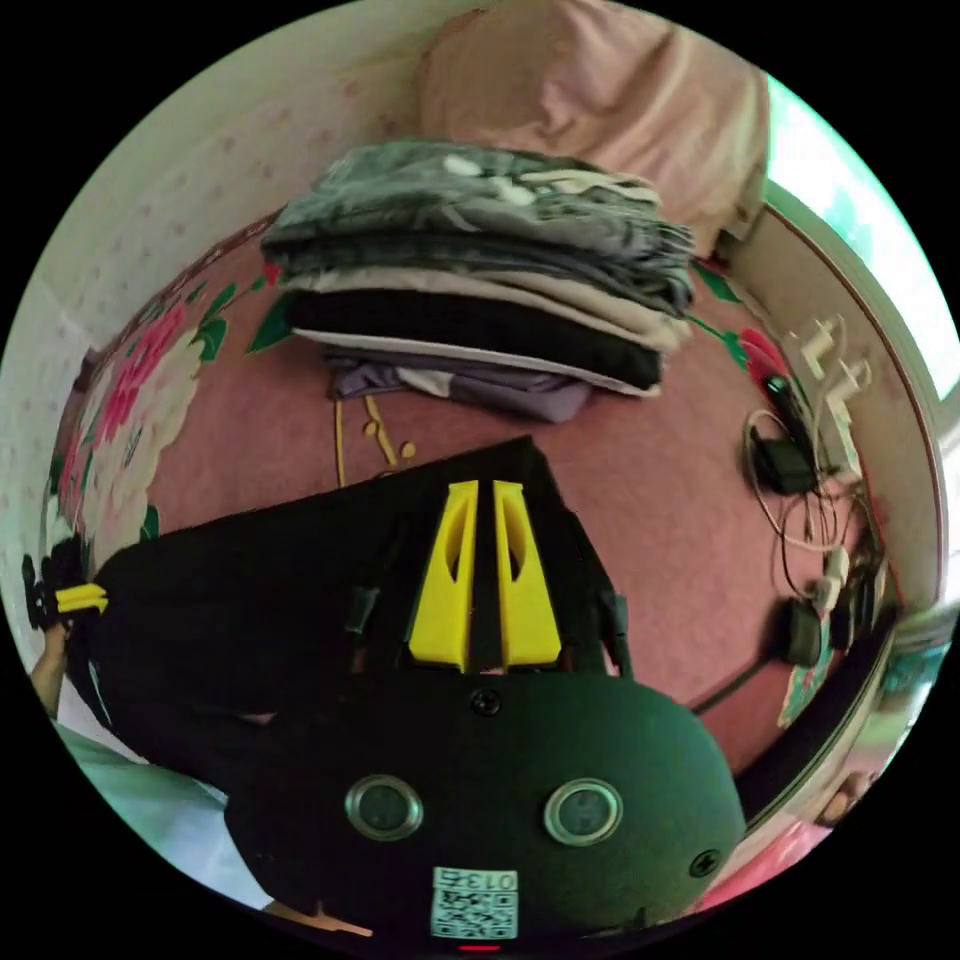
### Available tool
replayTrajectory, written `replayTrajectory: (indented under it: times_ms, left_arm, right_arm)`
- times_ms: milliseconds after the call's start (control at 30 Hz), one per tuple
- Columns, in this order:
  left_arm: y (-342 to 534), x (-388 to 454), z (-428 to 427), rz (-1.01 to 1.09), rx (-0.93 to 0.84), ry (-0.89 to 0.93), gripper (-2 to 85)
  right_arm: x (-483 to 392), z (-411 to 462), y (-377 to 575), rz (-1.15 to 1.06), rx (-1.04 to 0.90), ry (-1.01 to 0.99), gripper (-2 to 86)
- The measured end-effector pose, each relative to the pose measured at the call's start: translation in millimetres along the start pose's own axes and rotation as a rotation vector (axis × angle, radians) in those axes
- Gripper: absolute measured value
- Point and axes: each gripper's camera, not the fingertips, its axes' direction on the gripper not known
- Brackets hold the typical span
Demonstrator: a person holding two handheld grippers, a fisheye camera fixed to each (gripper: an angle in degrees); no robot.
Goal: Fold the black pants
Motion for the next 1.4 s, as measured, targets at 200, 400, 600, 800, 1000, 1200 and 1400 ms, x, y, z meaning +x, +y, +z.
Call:
replayTrajectory:
  times_ms: [200, 400, 600, 800, 1000, 1200, 1400]
  left_arm:
    - [28, -5, 40, -0.056, -0.03, -0.052, 0.4]
    - [46, 16, 42, -0.009, -0.05, -0.176, -0.3]
    - [138, 25, 35, -0.251, 0.018, -0.032, -0.2]
    - [217, 108, 59, -0.16, -0.046, -0.12, -0.2]
    - [261, 157, 120, -0.098, -0.128, -0.178, -0.3]
    - [293, 158, 113, -0.217, -0.055, -0.176, -0.4]
    - [344, 162, 124, -0.437, 0.004, -0.082, -0.4]
  right_arm:
    - [-43, 33, -29, -0.076, -0.151, 0.082, 0.5]
    - [-41, -37, -30, 0.028, -0.021, 0.069, 0.1]
    - [-110, -130, 46, -0.195, 0.093, -0.15, 0.2]
    - [-223, -141, 169, -0.314, -0.06, -0.279, 0.2]
    - [-313, -118, 252, -0.502, -0.176, -0.038, 0.1]
    - [-310, -153, 242, -0.427, -0.152, -0.129, -0.1]
    - [-319, -196, 265, -0.465, -0.085, -0.153, -0.1]
